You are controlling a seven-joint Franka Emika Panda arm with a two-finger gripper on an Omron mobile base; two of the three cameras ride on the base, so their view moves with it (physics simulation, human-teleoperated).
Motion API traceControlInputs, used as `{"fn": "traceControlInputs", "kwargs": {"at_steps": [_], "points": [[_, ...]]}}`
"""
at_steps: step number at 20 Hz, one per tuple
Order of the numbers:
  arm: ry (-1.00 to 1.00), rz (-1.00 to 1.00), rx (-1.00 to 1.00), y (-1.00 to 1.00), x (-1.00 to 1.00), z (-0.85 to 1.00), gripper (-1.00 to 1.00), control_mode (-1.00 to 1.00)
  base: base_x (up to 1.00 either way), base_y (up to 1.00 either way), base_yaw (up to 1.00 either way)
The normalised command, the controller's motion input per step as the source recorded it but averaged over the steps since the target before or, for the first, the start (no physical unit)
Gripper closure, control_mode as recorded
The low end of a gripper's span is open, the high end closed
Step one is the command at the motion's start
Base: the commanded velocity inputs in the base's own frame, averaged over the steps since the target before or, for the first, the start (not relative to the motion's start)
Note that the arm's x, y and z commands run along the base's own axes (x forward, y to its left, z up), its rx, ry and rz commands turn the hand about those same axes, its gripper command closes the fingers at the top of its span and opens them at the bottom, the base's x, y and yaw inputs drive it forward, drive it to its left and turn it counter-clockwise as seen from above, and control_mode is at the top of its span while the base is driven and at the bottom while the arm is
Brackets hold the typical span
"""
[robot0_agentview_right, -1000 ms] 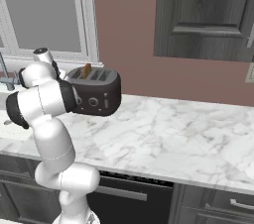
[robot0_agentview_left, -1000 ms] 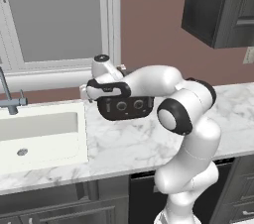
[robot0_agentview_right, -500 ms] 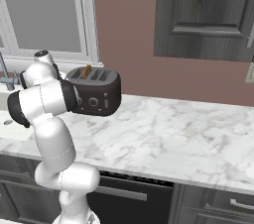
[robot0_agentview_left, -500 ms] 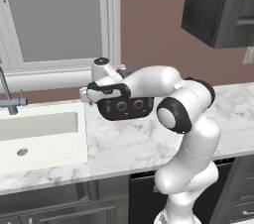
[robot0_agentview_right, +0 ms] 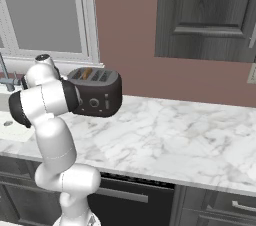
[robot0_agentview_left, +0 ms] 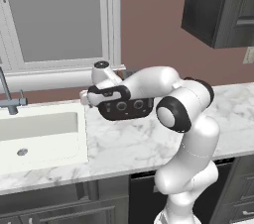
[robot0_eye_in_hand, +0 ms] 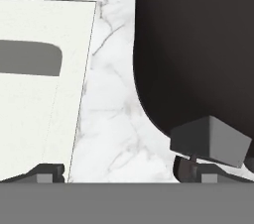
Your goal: Start the toaster. Once the lever pops up, take the bread to the plate on the dining counter.
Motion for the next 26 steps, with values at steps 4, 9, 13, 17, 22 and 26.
{"fn": "traceControlInputs", "kwargs": {"at_steps": [4,9,13,17,22,26], "points": [[-0.02,0.0,0.0,0.0,0.0,-0.16,-1.0,-1.0,0.0,0.0,0.0],[-0.02,0.0,0.0,0.0,0.0,-0.15,-1.0,-1.0,0.0,0.0,0.0],[-0.01,0.0,0.0,0.0,0.0,-0.14,-1.0,-1.0,0.0,0.0,0.0],[0.0,0.0,0.0,0.0,0.0,-0.13,-1.0,-1.0,0.0,0.0,0.0],[0.0,0.0,0.0,0.0,0.0,-0.16,-1.0,-1.0,0.0,0.0,0.0],[0.0,0.0,0.0,0.0,0.0,-0.05,-1.0,-1.0,0.0,0.0,0.0]]}}
